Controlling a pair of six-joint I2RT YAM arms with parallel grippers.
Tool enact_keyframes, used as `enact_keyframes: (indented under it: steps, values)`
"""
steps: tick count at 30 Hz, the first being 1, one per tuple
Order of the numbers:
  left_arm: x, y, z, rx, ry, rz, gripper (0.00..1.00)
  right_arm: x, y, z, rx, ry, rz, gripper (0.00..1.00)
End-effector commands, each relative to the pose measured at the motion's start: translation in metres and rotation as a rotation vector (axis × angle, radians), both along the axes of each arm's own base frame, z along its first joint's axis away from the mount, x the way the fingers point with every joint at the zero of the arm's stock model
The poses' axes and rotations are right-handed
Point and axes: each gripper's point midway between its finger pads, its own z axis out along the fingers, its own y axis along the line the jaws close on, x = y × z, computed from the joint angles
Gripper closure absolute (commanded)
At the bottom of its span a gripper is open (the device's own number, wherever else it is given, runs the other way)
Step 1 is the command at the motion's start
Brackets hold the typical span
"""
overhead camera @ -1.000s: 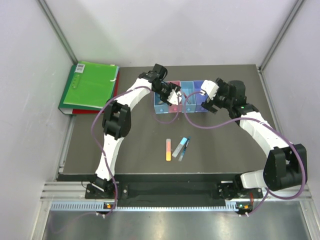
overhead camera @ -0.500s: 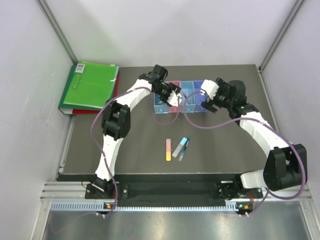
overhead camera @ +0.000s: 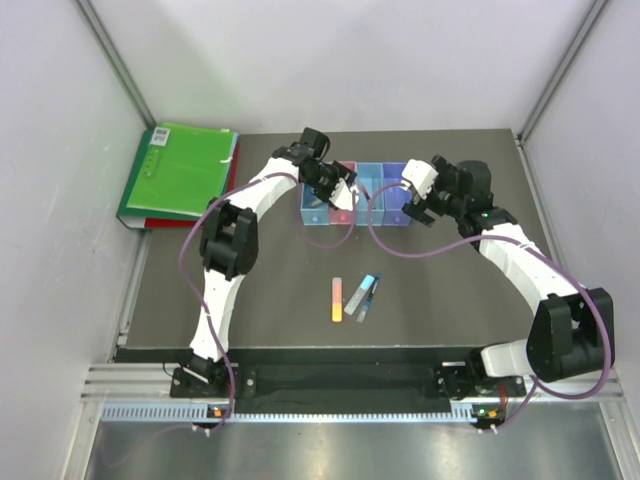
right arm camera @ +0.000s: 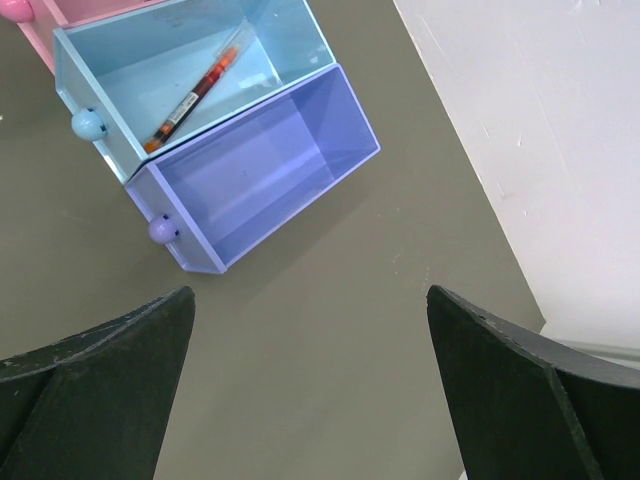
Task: Sort the stationery into containers
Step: Place the stationery in the storage box, then pick up the pen from the center of the board.
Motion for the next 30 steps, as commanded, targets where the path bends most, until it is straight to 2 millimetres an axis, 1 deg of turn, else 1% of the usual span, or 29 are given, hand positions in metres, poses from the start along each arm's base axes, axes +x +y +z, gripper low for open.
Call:
enact_keyframes:
  steps: [1,2,3,4,5,6,7,8,9,11,12,13,14,15,16,17,18,19,20,21,22,23,24,25,26,27,28,29,30]
  values:
    - [0.0,0.017,0.0,-0.03,0.095,0.135,0.37,0.006,0.001,0.018,0.031,-0.046,0.0,0.0]
    - [-0.002,0.011,0.006,-0.085,0.115,0.141,0.37,0.006,0.002,0.017,0.031,-0.043,0.001,0.0]
    - [0.007,0.003,0.02,-0.144,0.082,0.149,0.37,0.006,0.001,0.017,0.028,-0.045,0.0,0.0]
    - [0.007,-0.001,0.035,-0.198,0.099,0.179,0.36,0.005,0.001,0.017,0.028,-0.041,0.003,0.0]
    - [0.001,-0.007,0.037,-0.243,0.132,0.171,0.36,0.005,0.001,0.016,0.027,-0.039,0.003,0.0]
    - [0.009,-0.015,0.066,-0.322,0.063,0.165,0.36,0.005,0.001,0.016,0.026,-0.038,0.003,0.0]
    - [0.006,-0.018,0.072,-0.363,0.101,0.188,0.36,0.005,0.001,0.016,0.025,-0.037,0.002,0.0]
    - [0.003,-0.021,0.074,-0.388,0.109,0.186,0.36,0.005,0.001,0.015,0.024,-0.034,0.004,0.0]
    - [-0.002,-0.025,0.089,-0.424,0.102,0.172,0.36,0.005,0.001,0.016,0.026,-0.036,0.003,0.0]
    - [-0.004,-0.03,0.101,-0.477,0.102,0.177,0.35,0.005,0.001,0.019,0.027,-0.037,0.003,0.0]
    - [-0.006,-0.031,0.116,-0.504,0.082,0.17,0.35,0.004,0.001,0.019,0.027,-0.032,0.004,0.0]
    - [-0.012,-0.032,0.114,-0.508,0.091,0.167,0.35,0.003,0.001,0.02,0.027,-0.033,0.004,0.0]
    - [-0.014,-0.031,0.117,-0.515,0.087,0.166,0.34,0.002,0.003,0.024,0.031,-0.04,0.013,0.0]
    - [-0.019,-0.029,0.131,-0.535,0.071,0.166,0.34,-0.001,0.003,0.022,0.031,-0.026,0.02,0.0]
    - [-0.023,-0.029,0.129,-0.544,0.066,0.167,0.34,-0.003,0.004,0.023,0.033,-0.021,0.027,0.0]
    - [-0.027,-0.026,0.147,-0.572,0.03,0.165,0.34,-0.008,0.009,0.025,0.038,-0.015,0.061,0.0]
    - [-0.031,-0.025,0.152,-0.586,0.033,0.176,0.34,-0.015,0.011,0.02,0.029,0.022,0.088,0.0]
    - [-0.036,-0.023,0.149,-0.588,0.032,0.176,0.34,-0.021,0.014,0.018,0.021,0.04,0.12,0.01]
    - [-0.041,-0.02,0.165,-0.605,0.004,0.174,0.34,-0.028,0.02,0.017,0.003,0.048,0.181,0.0]
    - [-0.045,-0.018,0.17,-0.62,0.006,0.185,0.34,-0.038,0.022,0.011,-0.007,0.099,0.21,0.01]
    - [-0.048,-0.014,0.165,-0.62,0.008,0.207,0.34,-0.045,0.026,0.008,-0.012,0.122,0.241,0.0]
    - [-0.053,-0.01,0.183,-0.645,-0.031,0.207,0.33,-0.051,0.03,0.006,-0.029,0.133,0.294,0.0]
    - [-0.055,-0.008,0.187,-0.648,-0.046,0.217,0.33,-0.064,0.031,-0.001,-0.043,0.194,0.326,0.0]
    - [-0.056,-0.002,0.18,-0.637,-0.052,0.25,0.33,-0.072,0.035,-0.006,-0.061,0.222,0.366,0.0]
    - [-0.061,0.003,0.192,-0.647,-0.078,0.256,0.33,-0.077,0.038,-0.012,-0.095,0.234,0.413,0.01]
    - [-0.063,0.007,0.185,-0.633,-0.08,0.275,0.33,-0.09,0.038,-0.021,-0.118,0.293,0.441,0.01]
    - [-0.063,0.012,0.184,-0.627,-0.093,0.298,0.33,-0.099,0.045,-0.027,-0.143,0.31,0.484,0.02]
    - [-0.065,0.019,0.193,-0.634,-0.117,0.323,0.33,-0.102,0.046,-0.034,-0.191,0.316,0.517,0.02]
    - [-0.067,0.024,0.184,-0.618,-0.119,0.347,0.33,-0.118,0.052,-0.046,-0.232,0.356,0.571,0.02]
